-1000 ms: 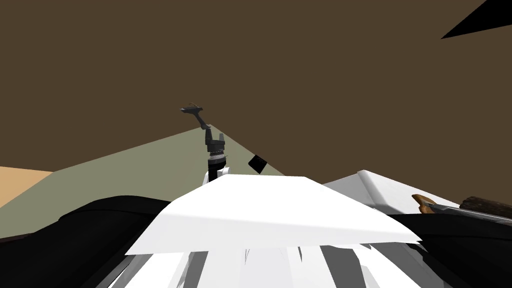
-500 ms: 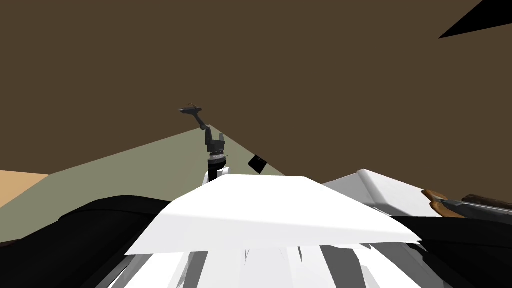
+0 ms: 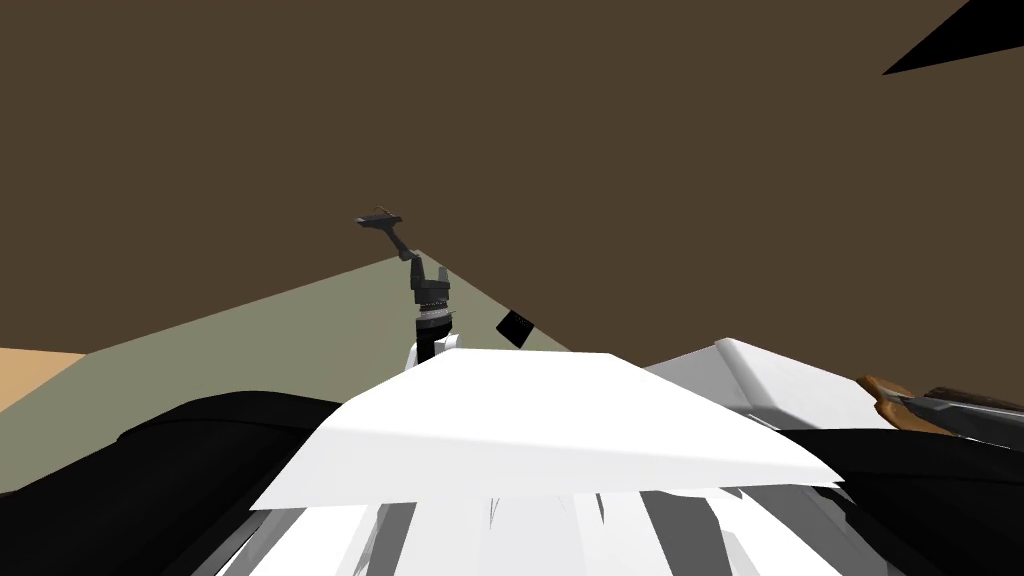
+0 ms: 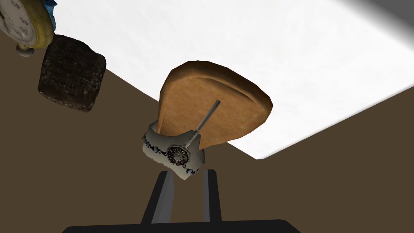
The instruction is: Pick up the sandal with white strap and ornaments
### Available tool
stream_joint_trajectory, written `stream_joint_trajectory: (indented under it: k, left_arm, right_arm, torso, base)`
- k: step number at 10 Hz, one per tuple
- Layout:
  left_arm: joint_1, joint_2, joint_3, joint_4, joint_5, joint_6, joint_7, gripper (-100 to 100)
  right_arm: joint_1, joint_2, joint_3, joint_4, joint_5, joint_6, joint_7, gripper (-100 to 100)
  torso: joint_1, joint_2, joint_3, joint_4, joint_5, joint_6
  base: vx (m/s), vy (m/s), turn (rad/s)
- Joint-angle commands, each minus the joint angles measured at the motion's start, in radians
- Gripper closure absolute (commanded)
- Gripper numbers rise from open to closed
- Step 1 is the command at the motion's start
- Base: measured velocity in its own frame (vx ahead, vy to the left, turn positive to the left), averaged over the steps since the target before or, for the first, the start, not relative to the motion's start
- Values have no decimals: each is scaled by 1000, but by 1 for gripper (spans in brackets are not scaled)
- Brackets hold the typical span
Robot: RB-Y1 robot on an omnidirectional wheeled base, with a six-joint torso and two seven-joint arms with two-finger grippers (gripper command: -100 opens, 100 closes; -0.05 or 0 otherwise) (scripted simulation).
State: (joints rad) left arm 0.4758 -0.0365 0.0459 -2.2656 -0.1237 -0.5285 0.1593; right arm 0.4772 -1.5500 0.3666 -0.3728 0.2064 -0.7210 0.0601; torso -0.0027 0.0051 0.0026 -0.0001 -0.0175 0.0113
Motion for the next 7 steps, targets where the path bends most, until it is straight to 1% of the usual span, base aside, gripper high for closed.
stream_joint_trajectory:
  k: [1,2,3,5,6,7]
  left_arm:
    - [0,0,0,0,0,0,0,0]
    - [0,0,0,0,0,0,0,0]
    - [0,0,0,0,0,0,0,0]
    - [0,0,0,0,0,0,0,0]
    - [0,0,0,0,0,0,0,0]
    - [0,0,0,0,0,0,0,0]
  right_arm:
    - [-6,-29,7,13,3,-25,-15,100]
    - [2,-59,8,14,0,-44,-29,100]
    - [37,-59,8,-17,0,-40,-29,100]
    - [4,-59,8,14,0,-44,-29,100]
    - [20,-60,5,-3,-5,-37,-30,100]
    - [16,-60,6,1,-3,-40,-30,0]
  torso:
    - [0,0,0,0,0,0]
    - [1,0,0,0,1,0]
    - [3,-1,0,0,1,0]
    - [0,-1,0,0,0,-1]
    - [-1,0,0,0,0,-1]
    - [-1,0,0,0,0,0]
  base:
    - [13,21,-51]
    - [25,36,-62]
    - [26,28,-14]
    - [6,6,2]
    - [0,0,0]
    - [0,0,0]
